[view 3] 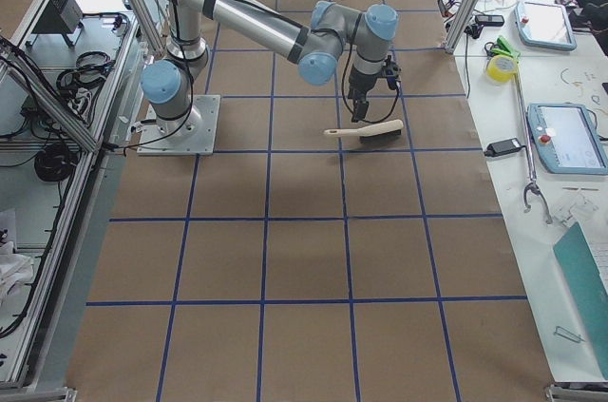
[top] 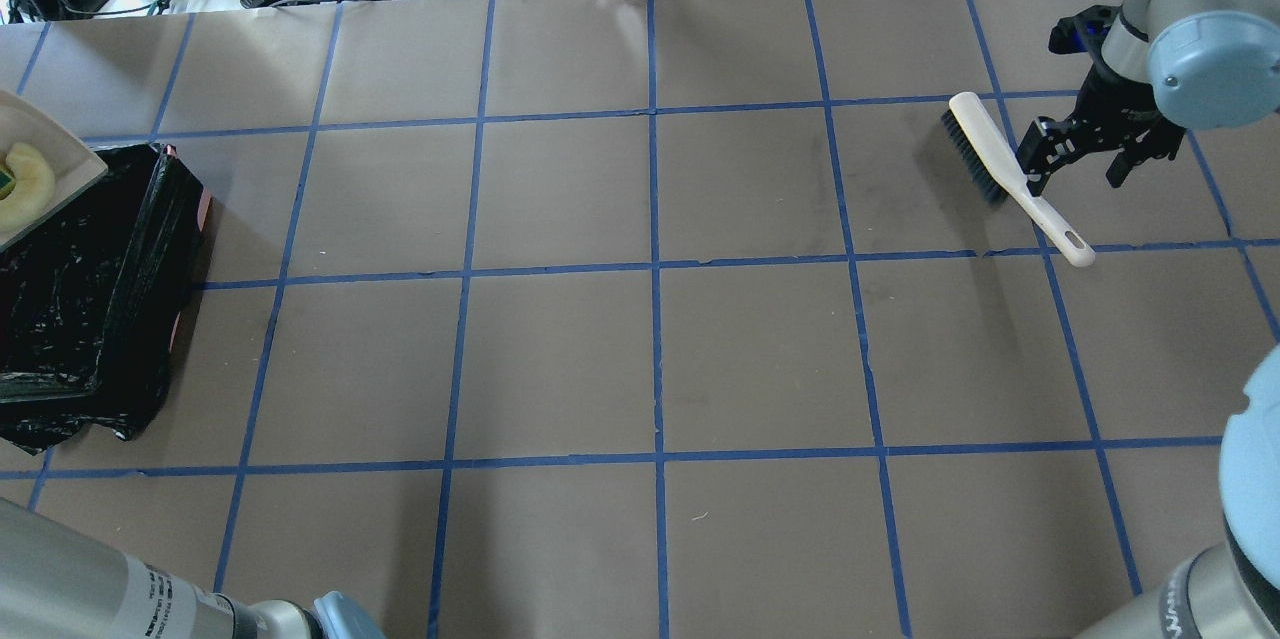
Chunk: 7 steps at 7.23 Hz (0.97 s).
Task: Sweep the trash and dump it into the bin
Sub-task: 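Lower the brush onto the table and release it with the right gripper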
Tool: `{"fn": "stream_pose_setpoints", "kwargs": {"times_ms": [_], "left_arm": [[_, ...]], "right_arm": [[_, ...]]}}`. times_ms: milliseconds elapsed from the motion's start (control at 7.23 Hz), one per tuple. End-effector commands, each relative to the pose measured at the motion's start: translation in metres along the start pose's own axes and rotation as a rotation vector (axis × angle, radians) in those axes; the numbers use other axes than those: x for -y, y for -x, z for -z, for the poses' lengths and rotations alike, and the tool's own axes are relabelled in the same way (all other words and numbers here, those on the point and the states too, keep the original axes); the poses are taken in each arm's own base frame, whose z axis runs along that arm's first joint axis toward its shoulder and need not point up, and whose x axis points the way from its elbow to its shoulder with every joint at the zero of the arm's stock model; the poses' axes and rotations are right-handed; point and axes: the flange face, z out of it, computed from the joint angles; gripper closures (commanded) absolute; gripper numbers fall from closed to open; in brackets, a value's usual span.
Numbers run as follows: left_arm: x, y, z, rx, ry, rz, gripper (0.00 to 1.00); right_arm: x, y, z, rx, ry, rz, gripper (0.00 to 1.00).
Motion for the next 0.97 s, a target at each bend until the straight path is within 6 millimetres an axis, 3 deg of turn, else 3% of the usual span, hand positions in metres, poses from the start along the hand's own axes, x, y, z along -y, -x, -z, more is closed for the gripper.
{"fn": "stream_pose_setpoints", "kwargs": {"times_ms": [0, 138, 415, 553, 691, 830], "left_arm": [[-0.007, -0.004, 0.016, 0.004, -0.058, -0.034, 1.0], [-0.005, -0.005, 0.024, 0.001, -0.061, -0.037, 1.0], [-0.004, -0.021, 0.033, 0.018, -0.073, -0.07, 1.0], [-0.012, -0.042, 0.037, 0.018, -0.07, -0.109, 1.0], [-0.015, -0.06, 0.048, 0.072, -0.102, -0.139, 1.0], [-0.014, -0.076, 0.061, 0.102, -0.159, -0.162, 1.0]], "right_arm": [[-0.026, 0.026, 0.05, 0.026, -0.021, 0.024, 0.0], [-0.036, 0.044, 0.076, 0.041, -0.032, 0.049, 0.0], [-0.058, 0.091, 0.147, 0.061, -0.065, 0.058, 0.0], [-0.064, 0.129, 0.165, 0.066, -0.051, 0.014, 0.0], [-0.074, 0.174, 0.174, 0.054, -0.052, 0.014, 0.0], [-0.093, 0.208, 0.177, 0.045, -0.032, 0.03, 0.0]]}}
